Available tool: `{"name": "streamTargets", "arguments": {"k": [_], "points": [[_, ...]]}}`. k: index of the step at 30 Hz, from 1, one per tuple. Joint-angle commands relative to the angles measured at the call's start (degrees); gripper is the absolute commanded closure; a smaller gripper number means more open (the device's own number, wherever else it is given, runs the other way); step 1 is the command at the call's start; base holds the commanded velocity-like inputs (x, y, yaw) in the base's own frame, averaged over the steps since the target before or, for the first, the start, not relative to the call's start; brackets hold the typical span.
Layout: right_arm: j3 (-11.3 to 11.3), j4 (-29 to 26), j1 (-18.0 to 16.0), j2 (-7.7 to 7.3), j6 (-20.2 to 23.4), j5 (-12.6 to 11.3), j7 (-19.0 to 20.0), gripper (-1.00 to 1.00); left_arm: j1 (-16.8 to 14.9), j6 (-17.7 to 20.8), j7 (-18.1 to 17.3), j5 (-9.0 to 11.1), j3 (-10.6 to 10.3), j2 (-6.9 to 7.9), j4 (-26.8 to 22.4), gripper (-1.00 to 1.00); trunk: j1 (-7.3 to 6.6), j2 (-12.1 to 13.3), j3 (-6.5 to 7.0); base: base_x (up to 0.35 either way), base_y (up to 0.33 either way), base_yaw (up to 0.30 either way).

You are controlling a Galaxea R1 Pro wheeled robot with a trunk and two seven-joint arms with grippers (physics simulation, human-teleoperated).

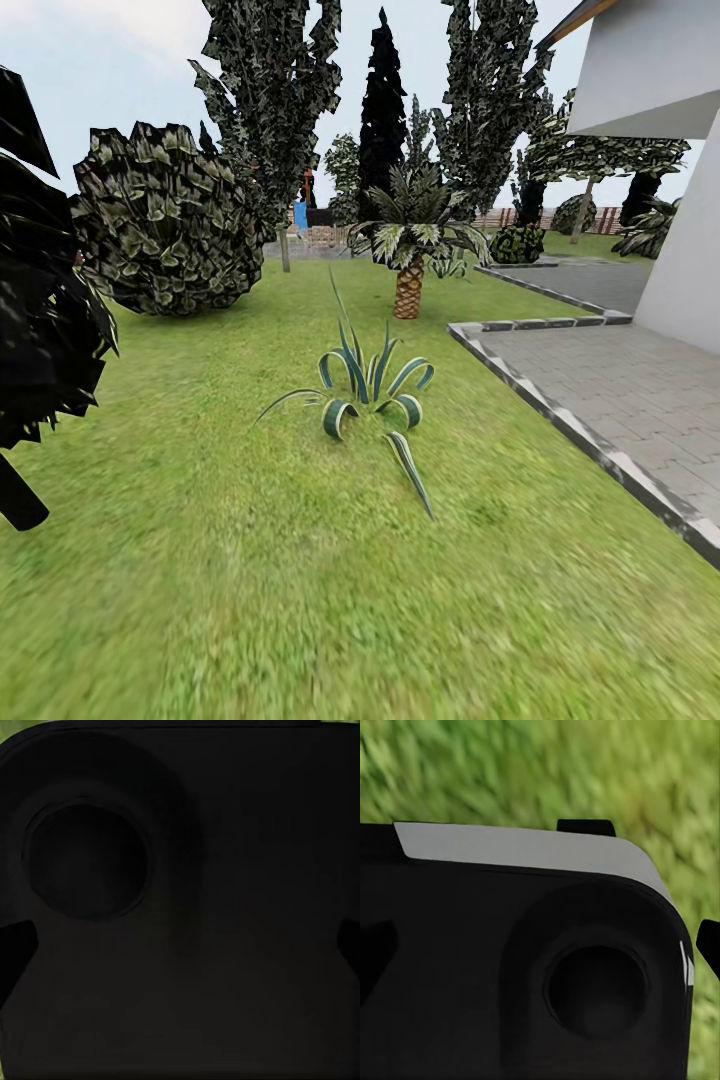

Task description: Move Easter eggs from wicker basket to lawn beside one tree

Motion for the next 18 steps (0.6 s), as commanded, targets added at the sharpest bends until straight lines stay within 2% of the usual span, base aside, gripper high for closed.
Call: {"name": "streamTargets", "arguments": {"k": [1, 5, 12, 18], "points": [[0.0, 0.0, 0.0, 0.0, -0.2, 0.0, 0.0, -1.0, 0.0, 0.0, -0.2, 0.2, 0.0, 0.0, -0.1, -1.0, 0.0, 0.0, -0.04, 0.0, 0.0, 0.0], [0.0, 0.0, 0.0, 0.08, -0.2, 0.0, 0.0, -1.0, 0.0, 0.0, -0.3, 0.2, 0.0, 0.0, -0.1, -1.0, 0.0, 0.0, -0.04, 0.034, 0.1, 0.0], [0.1, 0.0, 0.0, 0.23, -0.2, 0.1, 0.0, -1.0, 0.0, 0.0, -0.4, 0.1, 0.0, 0.0, -0.1, -1.0, 0.0, 0.0, -0.04, 0.143, 0.257, -0.012], [0.1, 0.0, 0.0, 0.25, -0.2, 0.1, 0.0, -1.0, 0.0, 0.0, -0.4, 0.1, 0.0, 0.0, -0.1, -1.0, 0.0, 0.0, -0.04, 0.175, 0.284, -0.177]]}}
